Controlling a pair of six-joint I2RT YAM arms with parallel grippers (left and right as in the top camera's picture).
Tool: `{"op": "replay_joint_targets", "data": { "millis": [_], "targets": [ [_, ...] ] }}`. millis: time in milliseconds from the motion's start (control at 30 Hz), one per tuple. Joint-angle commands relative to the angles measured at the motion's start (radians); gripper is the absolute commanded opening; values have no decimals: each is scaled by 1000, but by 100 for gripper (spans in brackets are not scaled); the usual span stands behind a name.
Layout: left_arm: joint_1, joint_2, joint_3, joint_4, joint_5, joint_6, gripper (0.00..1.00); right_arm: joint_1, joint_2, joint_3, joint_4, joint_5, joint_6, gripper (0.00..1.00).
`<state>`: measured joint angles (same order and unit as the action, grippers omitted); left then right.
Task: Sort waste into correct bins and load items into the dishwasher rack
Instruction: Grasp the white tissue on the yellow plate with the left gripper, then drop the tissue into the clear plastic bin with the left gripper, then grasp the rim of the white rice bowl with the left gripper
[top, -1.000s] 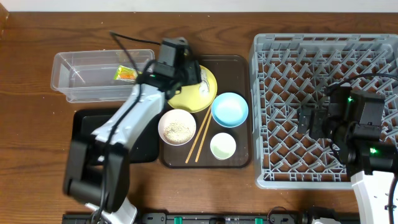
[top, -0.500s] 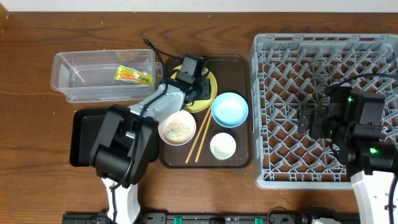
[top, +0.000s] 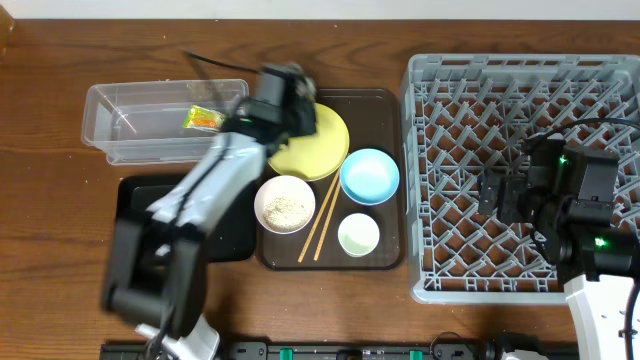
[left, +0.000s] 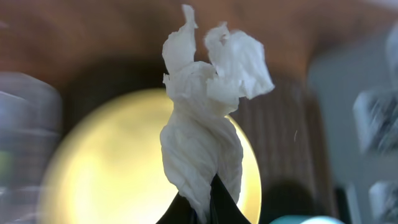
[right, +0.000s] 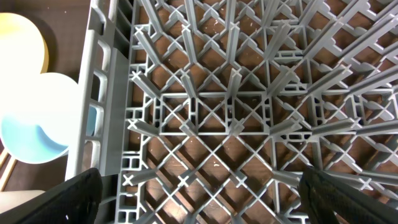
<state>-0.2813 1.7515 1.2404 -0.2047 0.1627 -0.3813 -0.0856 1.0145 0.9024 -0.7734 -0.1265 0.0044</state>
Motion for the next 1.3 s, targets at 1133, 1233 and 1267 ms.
{"op": "replay_joint_targets", "data": {
  "millis": [1133,1233,1267],
  "targets": [
    [-138,-226,-39,-568,-119,-64,50,27,-2,22,-1,-5,10,99],
    [-203,-196,-48,-565,-119,-64,50,27,-2,22,-3,-5,10,99],
    [-219,-184,-48,-565,-119,-64,50,27,-2,22,-4,-5,10,99]
  ]
}}
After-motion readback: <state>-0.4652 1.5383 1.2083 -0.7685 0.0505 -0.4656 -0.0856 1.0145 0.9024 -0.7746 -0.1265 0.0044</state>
